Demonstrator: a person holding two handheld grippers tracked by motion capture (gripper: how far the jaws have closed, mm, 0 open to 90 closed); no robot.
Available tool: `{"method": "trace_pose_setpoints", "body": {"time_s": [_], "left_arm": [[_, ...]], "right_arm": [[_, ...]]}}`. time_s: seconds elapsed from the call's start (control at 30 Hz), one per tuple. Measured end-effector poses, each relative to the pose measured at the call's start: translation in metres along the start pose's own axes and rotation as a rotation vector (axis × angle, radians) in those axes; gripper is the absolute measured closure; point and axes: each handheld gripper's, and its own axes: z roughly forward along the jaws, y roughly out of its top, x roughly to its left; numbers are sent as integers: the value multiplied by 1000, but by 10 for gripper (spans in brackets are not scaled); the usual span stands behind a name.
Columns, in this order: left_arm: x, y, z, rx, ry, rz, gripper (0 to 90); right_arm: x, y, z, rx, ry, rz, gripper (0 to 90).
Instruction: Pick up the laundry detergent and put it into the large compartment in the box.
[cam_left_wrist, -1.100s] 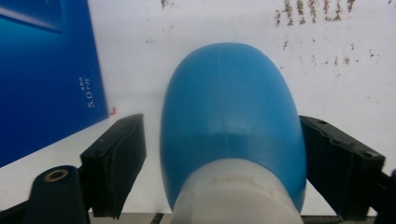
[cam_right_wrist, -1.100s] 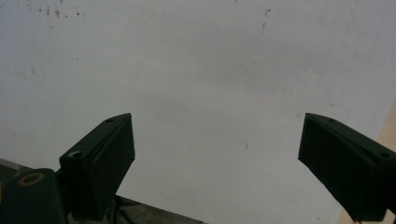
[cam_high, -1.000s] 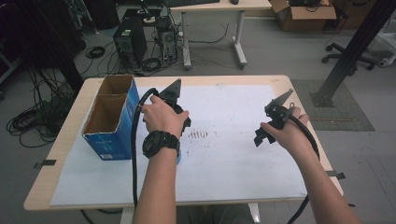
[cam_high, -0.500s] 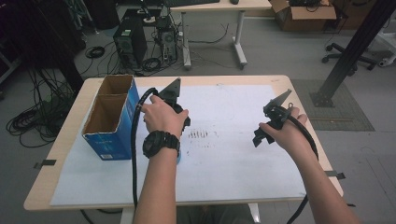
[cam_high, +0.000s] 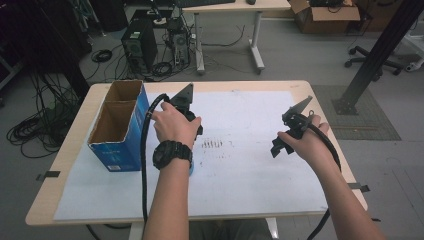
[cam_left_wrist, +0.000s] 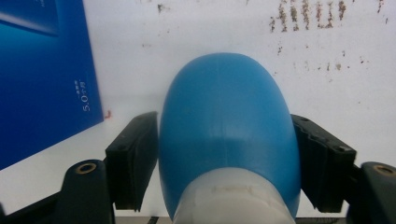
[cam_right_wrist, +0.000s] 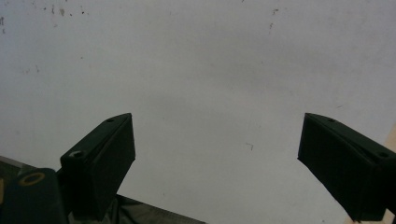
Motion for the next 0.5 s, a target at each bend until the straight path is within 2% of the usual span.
{"method": "trace_pose_setpoints", "body": {"time_s": [0.5], "left_arm": [[0,1,2,14,-11,6,359]], "right_arm": [[-1,0,1,4,0,2,115]]}}
